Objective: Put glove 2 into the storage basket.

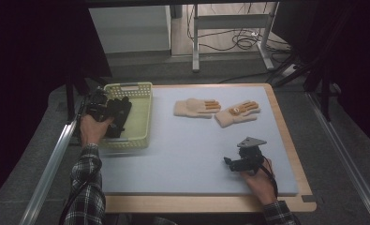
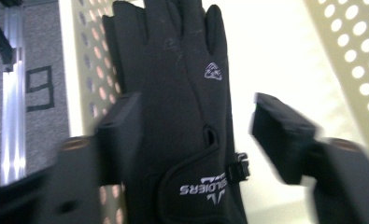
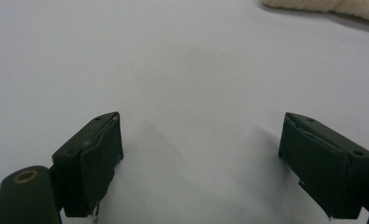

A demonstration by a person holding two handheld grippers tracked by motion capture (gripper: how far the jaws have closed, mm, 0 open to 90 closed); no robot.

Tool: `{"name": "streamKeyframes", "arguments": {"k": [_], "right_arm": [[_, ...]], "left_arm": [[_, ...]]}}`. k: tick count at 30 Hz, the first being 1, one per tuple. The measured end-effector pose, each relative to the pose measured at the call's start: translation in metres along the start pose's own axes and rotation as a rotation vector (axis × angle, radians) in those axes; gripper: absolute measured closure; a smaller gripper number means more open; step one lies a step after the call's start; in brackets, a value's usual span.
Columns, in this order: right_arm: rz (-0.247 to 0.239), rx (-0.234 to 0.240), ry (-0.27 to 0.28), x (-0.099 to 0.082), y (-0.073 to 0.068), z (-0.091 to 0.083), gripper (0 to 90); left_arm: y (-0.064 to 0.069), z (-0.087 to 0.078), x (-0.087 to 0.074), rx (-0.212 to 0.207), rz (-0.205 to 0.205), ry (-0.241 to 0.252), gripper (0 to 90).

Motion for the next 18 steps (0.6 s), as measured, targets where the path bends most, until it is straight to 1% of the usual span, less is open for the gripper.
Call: {"name": "streamKeyframes", "arguments": {"k": [1, 3, 4, 5, 6, 7, 8, 11, 12, 13, 15, 16, 17, 18], "right_arm": [[-0.001, 0.000, 0.000, 0.000, 0.000, 0.000, 13.0], [-0.001, -0.001, 0.000, 0.000, 0.000, 0.000, 13.0], [-0.001, -0.001, 0.001, 0.000, 0.000, 0.000, 13.0], [-0.001, -0.001, 0.001, 0.000, 0.000, 0.000, 13.0], [-0.001, 0.000, 0.001, 0.000, 0.000, 0.000, 13.0], [-0.001, 0.000, 0.001, 0.000, 0.000, 0.000, 13.0], [0.000, 0.001, 0.000, 0.000, 0.000, 0.000, 13.0], [0.000, 0.001, 0.000, 0.000, 0.000, 0.000, 13.0], [0.000, 0.001, 0.001, 0.000, 0.000, 0.000, 13.1], [0.000, 0.003, 0.001, 0.000, 0.000, 0.000, 13.0], [0.000, 0.003, 0.001, 0.000, 0.000, 0.000, 13.1], [0.000, 0.003, 0.001, 0.000, 0.000, 0.000, 13.1], [0.000, 0.003, 0.001, 0.000, 0.000, 0.000, 13.1], [-0.001, 0.002, 0.001, 0.000, 0.000, 0.000, 13.1]], "left_arm": [[-0.001, 0.002, 0.000, 0.011, -0.005, -0.011, 48.3], [-0.005, 0.008, -0.001, 0.031, -0.020, -0.044, 59.0], [-0.007, 0.011, -0.001, 0.045, -0.020, -0.063, 66.0], [-0.007, 0.015, -0.001, 0.053, -0.022, -0.084, 66.0], [-0.008, 0.019, -0.001, 0.057, -0.022, -0.104, 69.7], [-0.008, 0.023, 0.000, 0.058, -0.024, -0.124, 69.7], [-0.007, 0.027, 0.000, 0.060, -0.029, -0.144, 71.9], [-0.004, 0.035, 0.003, 0.070, -0.035, -0.189, 74.3], [-0.002, 0.037, 0.005, 0.081, -0.033, -0.200, 75.1], [0.000, 0.038, 0.006, 0.087, -0.025, -0.201, 75.8], [0.002, 0.038, 0.007, 0.082, -0.024, -0.205, 75.1], [0.001, 0.036, 0.008, 0.074, -0.029, -0.198, 73.3], [0.001, 0.036, 0.008, 0.074, -0.029, -0.198, 68.8], [-0.001, 0.034, 0.007, 0.066, -0.037, -0.184, 63.0]]}}
Point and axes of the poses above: each handheld gripper's, and its own axes: z roughly forward along the jaws, x roughly out of its top, y roughly to its right, the point moved 3 cm from there along z, roughly forward along the jaws, and after that the axes turned 11 degrees about -y, right-handed, at the moved point
